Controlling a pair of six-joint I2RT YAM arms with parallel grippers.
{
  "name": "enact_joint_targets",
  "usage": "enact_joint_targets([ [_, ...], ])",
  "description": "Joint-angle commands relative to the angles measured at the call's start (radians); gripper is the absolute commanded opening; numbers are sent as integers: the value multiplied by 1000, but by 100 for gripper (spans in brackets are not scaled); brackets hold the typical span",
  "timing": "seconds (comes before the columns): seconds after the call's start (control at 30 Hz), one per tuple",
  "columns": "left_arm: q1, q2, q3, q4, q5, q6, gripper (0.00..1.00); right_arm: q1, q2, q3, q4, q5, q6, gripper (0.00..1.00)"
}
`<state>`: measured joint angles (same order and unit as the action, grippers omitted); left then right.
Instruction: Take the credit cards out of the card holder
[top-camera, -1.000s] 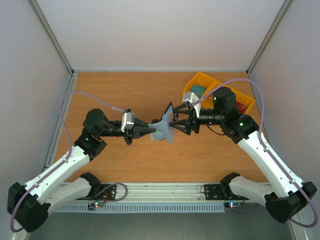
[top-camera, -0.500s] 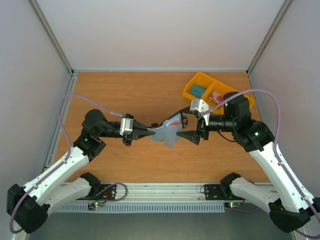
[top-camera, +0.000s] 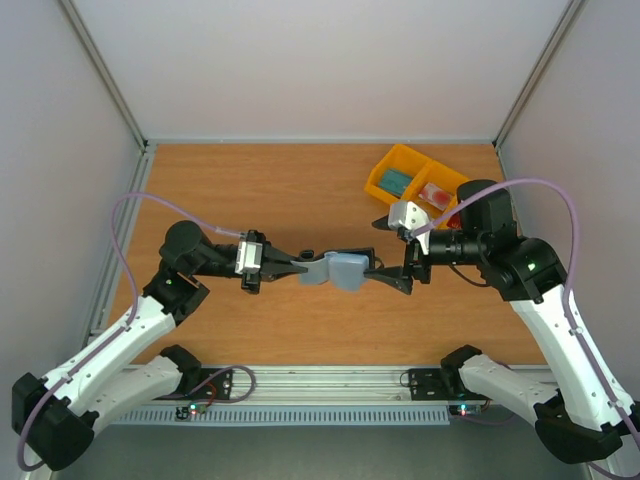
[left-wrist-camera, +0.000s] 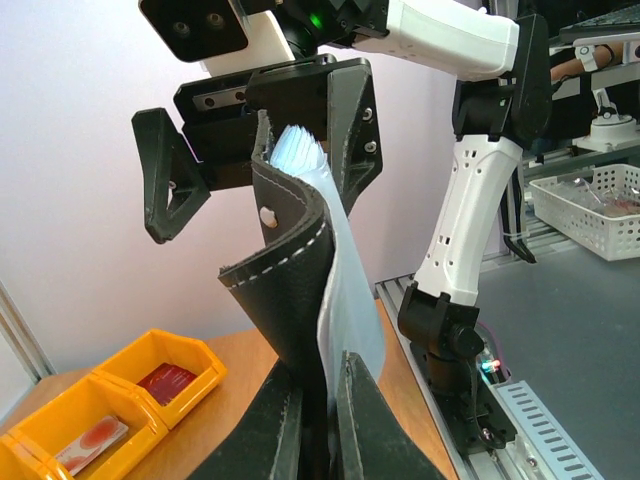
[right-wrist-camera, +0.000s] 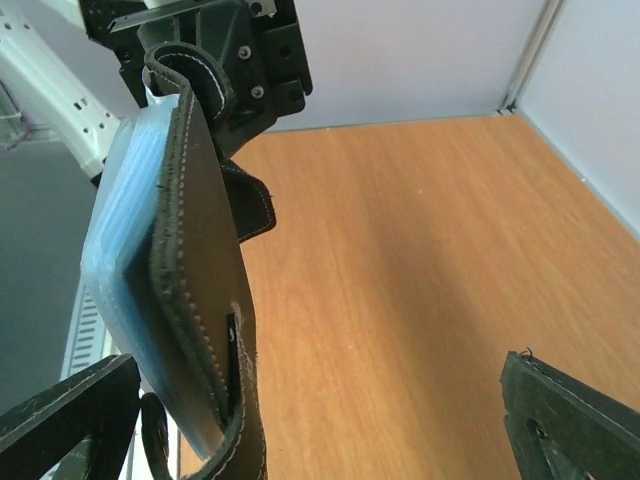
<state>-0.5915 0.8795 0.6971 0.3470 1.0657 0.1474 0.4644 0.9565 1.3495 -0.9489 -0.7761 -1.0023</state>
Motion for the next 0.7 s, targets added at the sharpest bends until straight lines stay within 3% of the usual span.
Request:
enact_joint_targets([
  [0.0,-7,-16,5,50,5,9,0,-6,8,7,-21,-21,0,99],
  [0.53,-18,-2,7,40,-27,-8,0,-1,12,-71,195,-114,195,95],
  [0.67,-23,1,2,48,-43,-13,0,26,24,-97,241,-85,242,89],
])
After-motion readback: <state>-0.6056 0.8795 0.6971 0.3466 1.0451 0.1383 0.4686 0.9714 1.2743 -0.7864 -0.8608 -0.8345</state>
